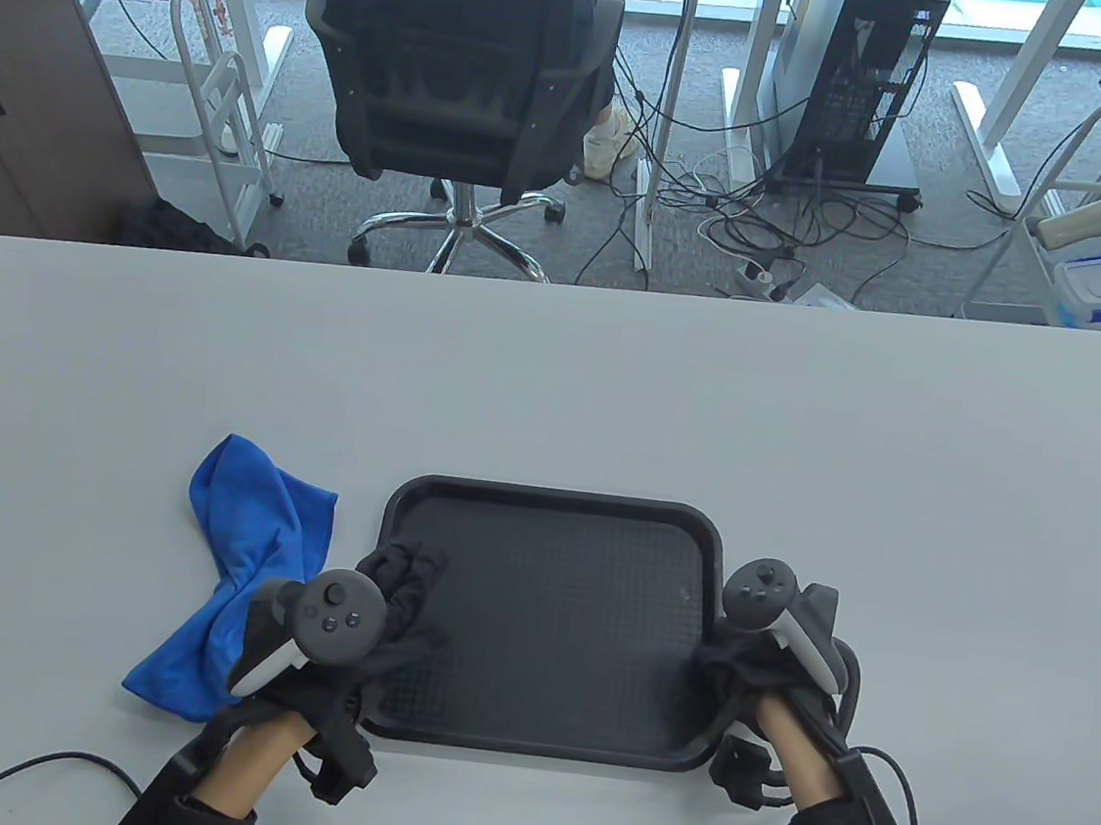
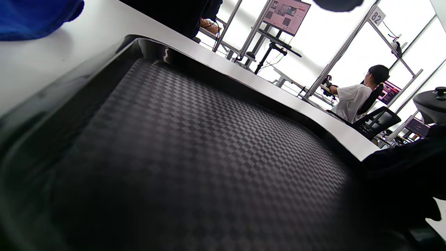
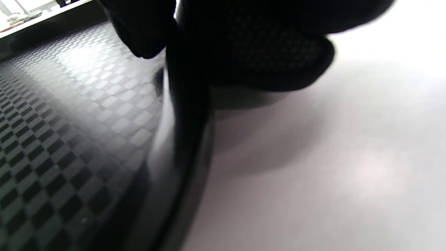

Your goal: Wipe the tray with a rectangular towel

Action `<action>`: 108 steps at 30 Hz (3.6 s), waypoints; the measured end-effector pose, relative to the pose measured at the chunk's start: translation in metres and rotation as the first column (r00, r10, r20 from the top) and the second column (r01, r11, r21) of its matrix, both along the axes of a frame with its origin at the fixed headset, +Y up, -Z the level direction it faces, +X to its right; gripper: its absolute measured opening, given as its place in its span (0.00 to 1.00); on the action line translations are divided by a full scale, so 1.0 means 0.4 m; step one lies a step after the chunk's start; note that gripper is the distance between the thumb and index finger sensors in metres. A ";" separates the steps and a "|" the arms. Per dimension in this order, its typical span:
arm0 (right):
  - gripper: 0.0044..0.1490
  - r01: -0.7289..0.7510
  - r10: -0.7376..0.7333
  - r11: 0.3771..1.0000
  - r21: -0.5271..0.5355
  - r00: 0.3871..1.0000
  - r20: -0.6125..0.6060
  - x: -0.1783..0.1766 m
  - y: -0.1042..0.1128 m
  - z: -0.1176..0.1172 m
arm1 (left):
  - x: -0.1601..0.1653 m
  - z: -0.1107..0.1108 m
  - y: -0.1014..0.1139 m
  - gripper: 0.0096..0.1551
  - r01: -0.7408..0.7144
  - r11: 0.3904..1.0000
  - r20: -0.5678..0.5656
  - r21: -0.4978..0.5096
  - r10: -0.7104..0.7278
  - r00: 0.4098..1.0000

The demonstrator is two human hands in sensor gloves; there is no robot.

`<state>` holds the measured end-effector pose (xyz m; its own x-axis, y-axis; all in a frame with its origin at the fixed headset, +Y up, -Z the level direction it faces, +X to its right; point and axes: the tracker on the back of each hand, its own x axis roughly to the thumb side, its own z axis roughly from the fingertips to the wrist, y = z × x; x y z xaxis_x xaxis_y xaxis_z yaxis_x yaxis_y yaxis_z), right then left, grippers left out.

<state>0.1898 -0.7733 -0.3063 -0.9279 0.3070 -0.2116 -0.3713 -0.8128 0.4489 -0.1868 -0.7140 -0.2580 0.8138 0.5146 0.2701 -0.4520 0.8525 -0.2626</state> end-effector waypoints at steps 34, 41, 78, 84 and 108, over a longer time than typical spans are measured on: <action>0.32 -0.002 0.002 1.000 0.001 1.000 0.009 -0.042 0.010 0.015 | -0.322 -0.071 -0.092 0.50 0.050 0.942 -0.594 -0.333 -0.251 0.764; 0.32 0.005 -0.004 1.000 -0.002 1.000 0.017 -0.040 0.010 0.013 | -0.343 -0.066 -0.137 0.51 0.063 0.885 -0.593 -0.462 -0.361 0.720; 0.32 -0.016 0.017 0.999 -0.032 0.999 0.039 -0.039 0.013 0.015 | -0.080 -0.040 0.169 0.38 0.133 0.949 -0.327 0.284 -0.035 0.944; 0.31 -0.018 0.019 0.999 -0.035 0.999 0.037 -0.040 0.014 0.014 | 0.109 -0.078 0.191 0.38 0.139 0.957 -0.135 0.254 -0.108 0.985; 0.29 -0.007 0.008 0.999 -0.032 1.000 0.021 -0.043 0.012 0.012 | 0.525 -0.211 -0.100 0.34 0.627 0.766 0.209 0.144 -0.643 0.737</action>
